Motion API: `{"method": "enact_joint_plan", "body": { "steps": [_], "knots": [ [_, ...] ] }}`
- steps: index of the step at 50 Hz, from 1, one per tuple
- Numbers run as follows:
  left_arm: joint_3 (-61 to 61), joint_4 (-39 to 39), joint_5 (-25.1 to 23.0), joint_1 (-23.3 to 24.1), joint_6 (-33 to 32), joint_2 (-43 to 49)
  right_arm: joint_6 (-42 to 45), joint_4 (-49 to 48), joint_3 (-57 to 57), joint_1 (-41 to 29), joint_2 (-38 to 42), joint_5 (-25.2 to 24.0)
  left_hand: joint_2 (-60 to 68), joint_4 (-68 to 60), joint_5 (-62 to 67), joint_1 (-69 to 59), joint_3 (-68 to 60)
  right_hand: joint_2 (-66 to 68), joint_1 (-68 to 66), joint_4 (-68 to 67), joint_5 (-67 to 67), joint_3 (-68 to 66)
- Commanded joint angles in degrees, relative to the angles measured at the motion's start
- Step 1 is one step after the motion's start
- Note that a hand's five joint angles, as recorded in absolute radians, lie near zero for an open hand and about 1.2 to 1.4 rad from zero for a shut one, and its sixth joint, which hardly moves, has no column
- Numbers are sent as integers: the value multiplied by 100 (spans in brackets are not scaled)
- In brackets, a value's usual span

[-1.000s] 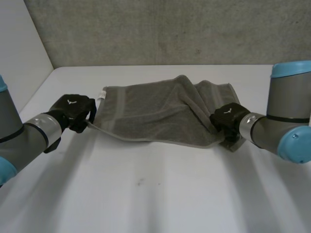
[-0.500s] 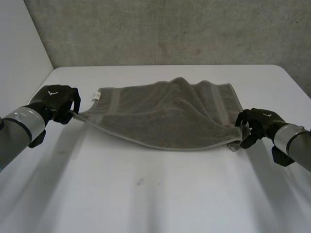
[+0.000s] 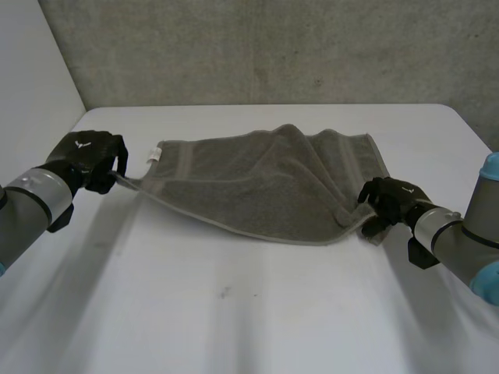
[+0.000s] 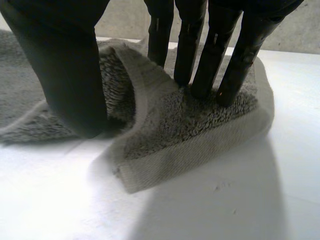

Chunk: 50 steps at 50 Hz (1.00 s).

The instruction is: Fold the towel.

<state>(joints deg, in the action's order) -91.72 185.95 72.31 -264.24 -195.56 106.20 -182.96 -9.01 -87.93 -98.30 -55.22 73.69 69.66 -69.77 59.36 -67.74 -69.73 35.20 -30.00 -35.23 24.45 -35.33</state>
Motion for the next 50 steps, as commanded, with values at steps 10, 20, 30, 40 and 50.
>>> {"method": "enact_joint_plan", "body": {
  "steps": [10,20,30,40,50],
  "knots": [
    [49,55,2,-119,9,32,77,-286,645,-137,389,813,1034,-1023,1064,-1226,-1027,1155,-1675,-1152,1230,-1142],
    [-180,-24,2,-163,0,-65,630,136,663,-75,-147,577,1034,-1023,1064,-1226,-1027,4480,-5000,-4477,4555,-4467],
    [-996,-1190,-59,-391,-385,-1039,4695,3296,575,126,-1069,225,1034,-1023,1064,-1226,-1027,4480,-5000,-4477,4555,-4467],
    [-1586,-2590,-894,-1165,-1547,-1998,5913,5173,443,540,-1377,146,1034,-1023,1064,-1226,-1027,4480,-5000,-4477,4555,-4467],
    [-1218,-2424,-1123,-1210,-1556,-1579,6010,4427,952,435,-1283,137,1034,-1023,1064,-1226,-1027,4480,-5000,-4477,4555,-4467]
  ]
}}
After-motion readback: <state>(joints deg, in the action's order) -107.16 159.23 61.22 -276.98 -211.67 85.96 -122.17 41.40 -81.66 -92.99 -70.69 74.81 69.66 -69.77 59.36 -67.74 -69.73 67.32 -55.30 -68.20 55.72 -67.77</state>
